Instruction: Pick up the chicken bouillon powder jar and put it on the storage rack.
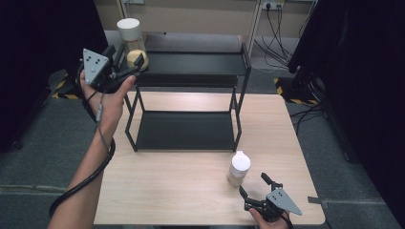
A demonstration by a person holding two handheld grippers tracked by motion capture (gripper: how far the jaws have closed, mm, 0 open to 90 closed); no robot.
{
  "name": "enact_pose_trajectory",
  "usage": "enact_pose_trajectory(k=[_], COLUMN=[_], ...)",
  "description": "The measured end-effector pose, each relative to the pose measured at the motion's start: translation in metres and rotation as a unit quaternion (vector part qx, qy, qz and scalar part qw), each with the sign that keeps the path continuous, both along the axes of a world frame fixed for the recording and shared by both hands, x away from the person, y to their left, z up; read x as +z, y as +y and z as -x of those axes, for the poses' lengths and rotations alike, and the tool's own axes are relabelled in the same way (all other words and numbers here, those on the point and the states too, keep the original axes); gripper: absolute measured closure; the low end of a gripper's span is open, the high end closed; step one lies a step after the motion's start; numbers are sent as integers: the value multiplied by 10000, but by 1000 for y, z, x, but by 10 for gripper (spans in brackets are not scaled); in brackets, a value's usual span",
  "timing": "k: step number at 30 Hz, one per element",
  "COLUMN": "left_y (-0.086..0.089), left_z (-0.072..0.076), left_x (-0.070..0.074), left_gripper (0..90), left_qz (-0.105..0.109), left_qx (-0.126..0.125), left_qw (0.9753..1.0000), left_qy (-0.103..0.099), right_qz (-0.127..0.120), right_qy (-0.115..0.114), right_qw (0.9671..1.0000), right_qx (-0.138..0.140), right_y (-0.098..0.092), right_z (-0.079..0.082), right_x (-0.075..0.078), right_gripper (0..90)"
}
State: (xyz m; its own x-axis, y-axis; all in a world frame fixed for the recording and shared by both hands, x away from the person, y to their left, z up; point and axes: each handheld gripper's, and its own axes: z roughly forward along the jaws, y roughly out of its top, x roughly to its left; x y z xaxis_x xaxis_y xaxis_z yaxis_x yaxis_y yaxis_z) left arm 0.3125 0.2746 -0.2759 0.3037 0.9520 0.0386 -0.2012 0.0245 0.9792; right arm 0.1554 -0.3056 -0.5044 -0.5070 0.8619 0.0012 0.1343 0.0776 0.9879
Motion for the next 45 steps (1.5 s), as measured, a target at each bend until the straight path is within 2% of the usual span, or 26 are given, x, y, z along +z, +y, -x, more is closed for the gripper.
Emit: enact_pose_trajectory(k=[5, 8, 22, 45], left_y=[0, 0, -2, 1], left_z=[7, 9, 30, 50], left_x=[-13, -19, -44, -88], left_gripper=[124, 123, 122, 121], left_qz=[61, -38, -56, -53], left_qx=[-47, -67, -280, -389], left_qw=[10000, 10000, 9996, 9990], left_qy=[15, -22, -33, 217], right_qz=[-4, 1, -16, -8], right_qy=[-5, 0, -3, 2], right_qw=[10000, 10000, 10000, 10000], right_qx=[2, 3, 0, -8], right_y=[0, 0, 0, 0], right_z=[0, 0, 0, 0], right_x=[0, 0, 0, 0], right_gripper=[53, 53, 53, 53])
